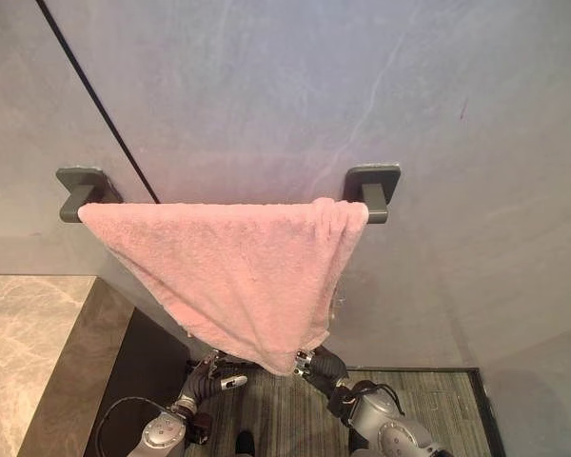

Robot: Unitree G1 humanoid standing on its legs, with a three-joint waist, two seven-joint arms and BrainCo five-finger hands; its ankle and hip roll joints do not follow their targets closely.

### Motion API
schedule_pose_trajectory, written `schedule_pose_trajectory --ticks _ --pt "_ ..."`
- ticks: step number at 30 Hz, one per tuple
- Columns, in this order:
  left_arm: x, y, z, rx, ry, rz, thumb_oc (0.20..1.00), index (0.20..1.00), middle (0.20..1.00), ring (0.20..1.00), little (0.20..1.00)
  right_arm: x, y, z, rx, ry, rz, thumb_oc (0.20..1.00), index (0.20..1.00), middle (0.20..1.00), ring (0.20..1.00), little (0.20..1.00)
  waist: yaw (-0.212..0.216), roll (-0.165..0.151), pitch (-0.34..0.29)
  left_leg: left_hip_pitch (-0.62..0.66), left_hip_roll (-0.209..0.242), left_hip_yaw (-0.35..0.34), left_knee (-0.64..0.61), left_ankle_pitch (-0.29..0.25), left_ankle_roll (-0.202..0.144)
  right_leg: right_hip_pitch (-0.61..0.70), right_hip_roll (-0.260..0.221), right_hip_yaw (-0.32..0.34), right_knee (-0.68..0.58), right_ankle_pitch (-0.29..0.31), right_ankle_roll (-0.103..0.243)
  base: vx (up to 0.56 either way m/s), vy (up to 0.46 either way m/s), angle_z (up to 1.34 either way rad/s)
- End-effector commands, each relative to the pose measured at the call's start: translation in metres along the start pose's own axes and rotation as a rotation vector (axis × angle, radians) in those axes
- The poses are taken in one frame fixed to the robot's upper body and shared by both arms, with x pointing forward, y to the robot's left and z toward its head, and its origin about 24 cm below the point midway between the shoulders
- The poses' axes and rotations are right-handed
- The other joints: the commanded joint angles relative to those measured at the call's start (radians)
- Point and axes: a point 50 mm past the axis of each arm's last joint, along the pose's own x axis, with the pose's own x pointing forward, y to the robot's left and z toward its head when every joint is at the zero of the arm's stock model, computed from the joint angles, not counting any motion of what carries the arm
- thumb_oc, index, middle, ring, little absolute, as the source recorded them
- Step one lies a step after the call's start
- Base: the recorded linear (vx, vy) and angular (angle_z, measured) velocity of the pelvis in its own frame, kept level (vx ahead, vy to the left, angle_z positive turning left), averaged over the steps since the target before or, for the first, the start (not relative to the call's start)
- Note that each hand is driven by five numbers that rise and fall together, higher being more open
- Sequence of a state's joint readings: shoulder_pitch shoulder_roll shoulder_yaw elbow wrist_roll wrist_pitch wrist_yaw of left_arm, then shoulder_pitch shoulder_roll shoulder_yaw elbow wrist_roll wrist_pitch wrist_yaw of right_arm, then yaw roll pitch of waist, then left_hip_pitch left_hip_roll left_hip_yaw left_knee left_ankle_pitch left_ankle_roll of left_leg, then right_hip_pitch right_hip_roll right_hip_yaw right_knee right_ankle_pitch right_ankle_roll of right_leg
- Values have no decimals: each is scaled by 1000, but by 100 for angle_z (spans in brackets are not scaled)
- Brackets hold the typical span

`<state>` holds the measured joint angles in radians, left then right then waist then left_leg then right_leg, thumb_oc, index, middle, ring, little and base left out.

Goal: Put brush and paste in cup on sink, flatten towel.

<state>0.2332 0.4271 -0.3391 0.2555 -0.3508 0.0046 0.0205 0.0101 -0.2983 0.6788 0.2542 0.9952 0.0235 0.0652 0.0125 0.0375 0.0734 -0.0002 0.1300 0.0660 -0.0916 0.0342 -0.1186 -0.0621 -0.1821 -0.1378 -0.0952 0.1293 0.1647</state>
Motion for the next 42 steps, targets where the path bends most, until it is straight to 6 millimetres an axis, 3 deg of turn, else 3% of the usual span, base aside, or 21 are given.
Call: schedule_pose_trajectory --ticks 1,8,10,15,21,23,27,29,30,32,33,35,36,37,38,42 --pt "8 16 20 72 -67 22 1000 1000 1000 1000 1000 14 27 24 -71 -91 116 1000 1000 1000 1000 1000 9 -59 30 1 -7 2 4 0 20 46 -70 34 8 -30 22 0 0 0" --pt "9 23 18 189 -48 48 1000 1000 1000 1000 1000 12 -2 34 -398 -87 -16 1000 1000 1000 1000 1000 7 -58 18 3 -6 1 4 -1 19 50 -68 31 8 -33 22 1 -2 1" --pt "7 29 14 223 -28 54 1000 1000 1000 1000 1000 7 -21 36 -449 -67 -101 1000 1000 1000 1000 1000 3 -58 16 7 -4 5 4 -1 19 51 -67 34 8 -32 22 0 0 0" --pt "0 48 -18 335 121 83 1000 1000 1000 1000 1000 -21 -85 33 -736 71 -368 1000 1000 1000 1000 1000 -12 -52 1 17 -2 10 4 -6 17 58 -63 40 8 -37 22 0 0 0" --pt "-3 51 -52 452 277 94 1000 1000 1000 1000 1000 -62 -148 3 -654 256 -712 1000 1000 1000 1000 1000 -27 -43 -6 23 0 13 4 -8 15 60 -60 44 8 -37 21 -4 0 -3" --pt "-6 52 -47 475 248 73 1000 1000 1000 1000 1000 -65 -148 13 -644 206 -721 1000 1000 1000 1000 1000 -30 -40 -5 24 2 16 4 -9 15 58 -59 46 8 -37 22 -1 2 -2" --pt "-25 67 -28 548 175 34 1000 1000 1000 1000 1000 -80 -144 38 -660 82 -683 1000 1000 1000 1000 1000 -38 -37 -6 28 4 23 4 -11 13 57 -59 50 8 -37 24 4 3 -10" --pt "-43 82 8 631 44 8 1000 1000 1000 1000 1000 -95 -133 75 -753 -56 -604 1000 1000 1000 1000 1000 -41 -35 -6 29 4 26 4 -11 12 53 -60 55 8 -35 28 2 4 -2" --pt "-49 87 16 629 19 9 1000 1000 1000 1000 1000 -100 -130 84 -772 -93 -589 1000 1000 1000 1000 1000 -42 -36 -5 30 4 27 4 -12 11 54 -60 55 8 -34 29 0 0 0" --pt "-62 88 60 689 -145 -53 1000 1000 1000 1000 1000 -113 -117 110 -832 -198 -514 1000 1000 1000 1000 1000 -45 -37 -6 28 4 26 4 -9 8 52 -61 56 8 -32 33 0 0 0" --pt "-78 87 95 769 -263 -107 1000 1000 1000 1000 1000 -129 -100 136 -924 -303 -454 1000 1000 1000 1000 1000 -47 -39 -9 28 5 27 4 -8 5 53 -63 55 8 -30 38 -56 -14 2" --pt "-93 83 126 811 -373 -145 1000 1000 1000 1000 1000 -143 -79 161 -1056 -401 -403 1000 1000 1000 1000 1000 -47 -40 -9 24 5 27 4 3 4 49 -65 54 8 -19 40 -49 -10 2" --pt "-108 73 152 845 -463 -215 1000 1000 1000 1000 1000 -155 -53 185 -1137 -493 -308 1000 1000 1000 1000 1000 -47 -41 -10 25 5 26 4 10 1 50 -65 54 8 -14 42 33 -5 -1" --pt "-109 77 152 801 -455 -203 1000 1000 1000 1000 1000 -158 -47 187 -1118 -525 -282 1000 1000 1000 1000 1000 -51 -43 -13 31 7 27 4 -3 -1 56 -65 52 8 -24 46 0 0 0" --pt "-123 65 172 743 -535 -305 1000 1000 1000 1000 1000 -173 -23 197 -1094 -604 -149 1000 1000 1000 1000 1000 -51 -45 -17 24 5 24 4 9 -2 49 -66 52 8 -12 47 0 0 0" --pt "-145 62 203 692 -714 -299 1000 1000 1000 1000 1000 -186 24 214 -1216 -732 42 1000 1000 1000 1000 1000 -49 -55 -33 35 10 22 4 0 -6 65 -65 47 8 -23 50 9 -1 1"
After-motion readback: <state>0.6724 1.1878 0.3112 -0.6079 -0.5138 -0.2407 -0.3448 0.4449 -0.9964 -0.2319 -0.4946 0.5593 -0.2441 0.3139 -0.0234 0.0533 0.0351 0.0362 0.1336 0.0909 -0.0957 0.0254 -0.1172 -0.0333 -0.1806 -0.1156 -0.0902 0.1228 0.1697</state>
